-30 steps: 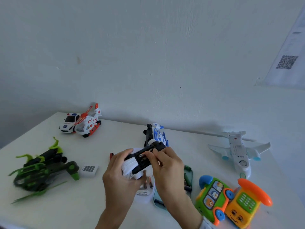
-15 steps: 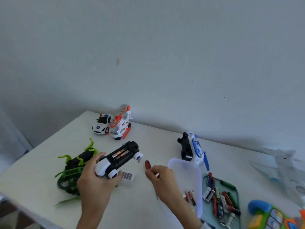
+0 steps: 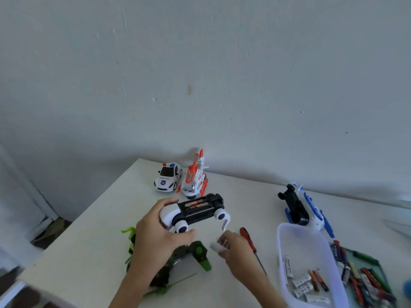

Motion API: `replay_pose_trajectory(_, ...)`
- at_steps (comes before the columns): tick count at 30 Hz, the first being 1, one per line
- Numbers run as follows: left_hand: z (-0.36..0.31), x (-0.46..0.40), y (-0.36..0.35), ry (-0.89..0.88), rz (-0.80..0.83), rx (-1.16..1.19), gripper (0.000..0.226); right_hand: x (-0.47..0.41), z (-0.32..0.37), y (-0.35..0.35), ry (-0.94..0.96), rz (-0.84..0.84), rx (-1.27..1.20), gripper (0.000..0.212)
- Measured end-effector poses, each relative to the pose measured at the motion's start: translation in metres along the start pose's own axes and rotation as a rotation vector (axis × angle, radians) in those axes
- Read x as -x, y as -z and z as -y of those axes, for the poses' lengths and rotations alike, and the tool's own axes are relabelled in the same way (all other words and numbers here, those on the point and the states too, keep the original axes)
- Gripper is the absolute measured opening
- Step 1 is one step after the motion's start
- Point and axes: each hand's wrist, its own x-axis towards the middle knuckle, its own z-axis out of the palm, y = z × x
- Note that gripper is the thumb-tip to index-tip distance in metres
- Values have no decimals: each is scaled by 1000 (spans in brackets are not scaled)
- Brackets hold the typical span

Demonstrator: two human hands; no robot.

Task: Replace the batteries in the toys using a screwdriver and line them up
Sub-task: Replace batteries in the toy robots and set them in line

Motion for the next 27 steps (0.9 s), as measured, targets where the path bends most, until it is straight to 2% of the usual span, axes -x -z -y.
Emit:
replay_pose_trajectory(2,-5,-7,6,-3,72,14,60,-4,4,15,-104,-152,-273,10)
replay_pose_trajectory(4,-9,-12,11,-12,132,-1,57,-8,13,38,-124,-275,-554,8)
replay_pose_trajectory(6,-12,-17,15,1,205,-4,55,-8,33,62,-42,-374,-713,10)
replay_pose_trajectory(8,-16,-22,19,42,275,11,50,-4,56,84,121,-382,-765,13)
replay_pose_trajectory(11,-20,-31,27,67,381,-9,43,6,90,104,298,-203,-683,17)
replay_pose_trajectory(15,-26,-43,34,34,485,-28,42,13,114,112,354,-6,-384,22)
replay_pose_trajectory(18,-28,-51,36,18,548,-28,42,10,116,113,352,29,-310,19)
replay_pose_trajectory(21,-28,-59,36,24,575,-25,49,9,114,115,354,62,-364,17)
replay_pose_trajectory(27,-30,-71,30,26,603,-25,30,7,105,112,359,78,-323,22)
